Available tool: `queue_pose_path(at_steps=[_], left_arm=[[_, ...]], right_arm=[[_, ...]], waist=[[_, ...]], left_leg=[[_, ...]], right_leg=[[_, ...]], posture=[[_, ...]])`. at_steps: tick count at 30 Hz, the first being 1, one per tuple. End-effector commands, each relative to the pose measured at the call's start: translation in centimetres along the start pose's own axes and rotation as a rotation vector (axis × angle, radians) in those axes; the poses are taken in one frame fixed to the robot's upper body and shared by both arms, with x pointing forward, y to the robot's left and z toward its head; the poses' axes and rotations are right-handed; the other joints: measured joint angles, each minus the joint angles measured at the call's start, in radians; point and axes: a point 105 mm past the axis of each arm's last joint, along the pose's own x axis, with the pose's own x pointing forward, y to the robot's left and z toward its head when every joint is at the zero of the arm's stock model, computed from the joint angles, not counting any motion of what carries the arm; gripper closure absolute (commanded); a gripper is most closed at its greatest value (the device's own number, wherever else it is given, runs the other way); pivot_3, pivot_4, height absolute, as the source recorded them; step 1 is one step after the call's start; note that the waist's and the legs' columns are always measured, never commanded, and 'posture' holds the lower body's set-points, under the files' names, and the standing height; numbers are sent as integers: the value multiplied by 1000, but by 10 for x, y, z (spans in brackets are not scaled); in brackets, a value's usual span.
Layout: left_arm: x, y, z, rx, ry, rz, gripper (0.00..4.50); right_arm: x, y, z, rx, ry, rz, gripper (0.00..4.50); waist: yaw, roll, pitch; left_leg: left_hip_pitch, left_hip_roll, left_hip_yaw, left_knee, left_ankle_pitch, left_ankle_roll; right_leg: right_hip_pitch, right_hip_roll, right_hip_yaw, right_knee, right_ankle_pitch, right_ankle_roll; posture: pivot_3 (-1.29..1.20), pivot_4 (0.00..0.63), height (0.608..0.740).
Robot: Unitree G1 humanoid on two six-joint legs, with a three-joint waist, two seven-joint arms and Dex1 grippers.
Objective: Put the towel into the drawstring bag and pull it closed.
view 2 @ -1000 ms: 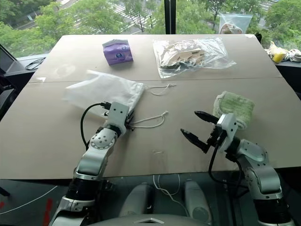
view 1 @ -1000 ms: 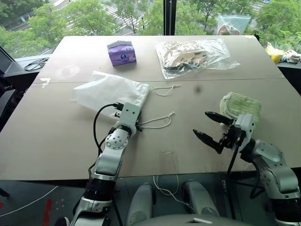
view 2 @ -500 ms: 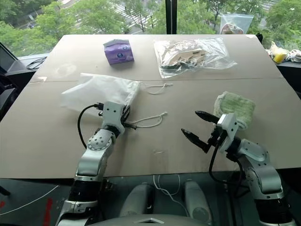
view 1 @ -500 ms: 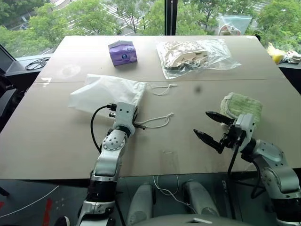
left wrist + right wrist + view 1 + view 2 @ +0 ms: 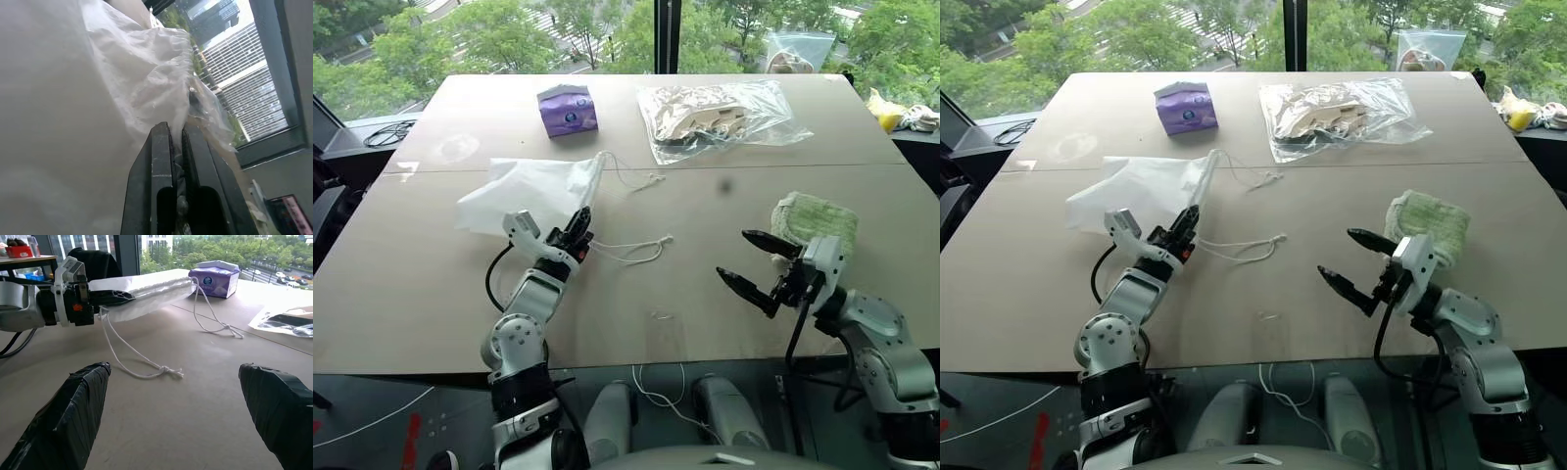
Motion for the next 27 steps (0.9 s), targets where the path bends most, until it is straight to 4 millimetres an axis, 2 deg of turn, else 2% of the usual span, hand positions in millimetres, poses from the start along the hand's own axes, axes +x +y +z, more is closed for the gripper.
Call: queue_pose_path(at_steps=[1, 9, 14, 17, 19, 20, 23, 27], left_arm=[[-4, 0, 7, -172, -13, -18, 4404], [-5, 11, -1, -290, 55, 33, 4404], [-4, 8, -2, -307, 75, 54, 4404], [-3, -10, -5, -4, 140, -16, 4404], [1, -20, -6, 346, 149, -56, 4404], [3, -30, -6, 540, 137, -105, 4404], [7, -55, -11, 936, 99, -255, 4404], [15, -82, -4, 1340, -25, -353, 4404]], right_arm=[[0, 2, 8, -40, -31, -9, 0], [-2, 0, 7, -51, -28, -27, 0], [-3, 0, 7, -54, -25, -29, 0], [-4, 0, 7, -55, -23, -33, 0], [-4, -1, 6, -55, -20, -34, 0], [-4, -1, 6, -53, -21, -34, 0], [-3, -2, 8, -44, -33, -39, 0], [-3, -6, 11, -41, -44, -52, 0]], waist=[[-1, 0, 0], [-1, 0, 0], [0, 0, 0], [-1, 0, 0], [-1, -1, 0], [0, -1, 0], [4, 0, 0], [6, 0, 0]], left_leg=[[0, 0, 0, 0, 0, 0], [0, 0, 0, 0, 0, 0], [1, 0, 0, 0, 0, 0], [0, 0, 0, 0, 0, 0], [0, 0, 0, 0, 0, 0], [0, 0, 0, -1, 0, 0], [0, -1, 1, -1, 0, 0], [-1, -1, 1, -1, 0, 0]], right_leg=[[0, 0, 0, 0, 0, 0], [0, 0, 0, 0, 0, 0], [0, 0, 0, 0, 0, 0], [0, 0, 0, 0, 0, 0], [0, 0, 0, 0, 0, 0], [0, 0, 0, 0, 0, 0], [0, -1, 1, -2, 0, -1], [0, -1, 1, -4, 0, -1]], posture=[[0, 150, 740], [0, 150, 740], [0, 150, 740], [0, 150, 740], [0, 150, 740], [0, 150, 740], [0, 150, 740], [0, 150, 740]])
